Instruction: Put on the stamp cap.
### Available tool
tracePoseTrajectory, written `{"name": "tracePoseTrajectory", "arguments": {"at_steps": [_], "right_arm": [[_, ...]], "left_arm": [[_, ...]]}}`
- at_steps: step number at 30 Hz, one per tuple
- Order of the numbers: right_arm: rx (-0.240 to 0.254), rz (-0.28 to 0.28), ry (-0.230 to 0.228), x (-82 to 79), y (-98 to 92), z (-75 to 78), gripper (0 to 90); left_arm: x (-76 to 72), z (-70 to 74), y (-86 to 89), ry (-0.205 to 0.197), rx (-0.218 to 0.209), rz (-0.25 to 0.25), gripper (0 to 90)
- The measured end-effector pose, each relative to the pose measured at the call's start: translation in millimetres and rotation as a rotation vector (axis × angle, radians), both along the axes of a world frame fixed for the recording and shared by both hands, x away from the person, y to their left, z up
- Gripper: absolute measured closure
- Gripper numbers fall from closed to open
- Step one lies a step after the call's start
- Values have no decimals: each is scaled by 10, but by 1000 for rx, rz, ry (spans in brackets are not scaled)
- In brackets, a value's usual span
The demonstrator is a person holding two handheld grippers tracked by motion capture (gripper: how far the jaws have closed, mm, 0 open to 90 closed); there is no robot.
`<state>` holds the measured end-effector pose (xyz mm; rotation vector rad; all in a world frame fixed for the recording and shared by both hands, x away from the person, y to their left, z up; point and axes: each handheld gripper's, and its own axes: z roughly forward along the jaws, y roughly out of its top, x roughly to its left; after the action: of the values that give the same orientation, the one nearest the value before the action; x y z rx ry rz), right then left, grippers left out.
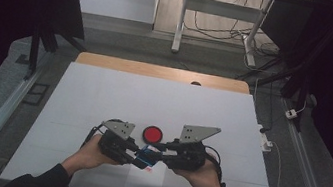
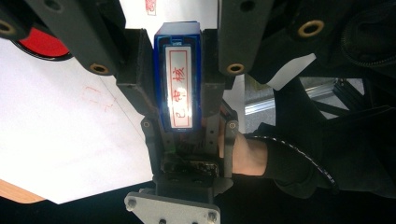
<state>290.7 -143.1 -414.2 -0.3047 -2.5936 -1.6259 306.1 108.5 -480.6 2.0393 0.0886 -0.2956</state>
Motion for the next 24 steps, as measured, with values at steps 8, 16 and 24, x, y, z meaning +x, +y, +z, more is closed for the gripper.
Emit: {"name": "tracePoseTrajectory", "arguments": {"at_steps": [8,16,24], "right_arm": [[5,10,-1,-12,16,-1,696],[30,8,3,-10,2,1,696],[71,8,14,-4,-17,1,695]], "left_arm": [[-4,15,6,-5,-19,-10,689],[-8,30,26,-6,-51,-8,691],[-12,52,51,-9,-93,-7,692]]}}
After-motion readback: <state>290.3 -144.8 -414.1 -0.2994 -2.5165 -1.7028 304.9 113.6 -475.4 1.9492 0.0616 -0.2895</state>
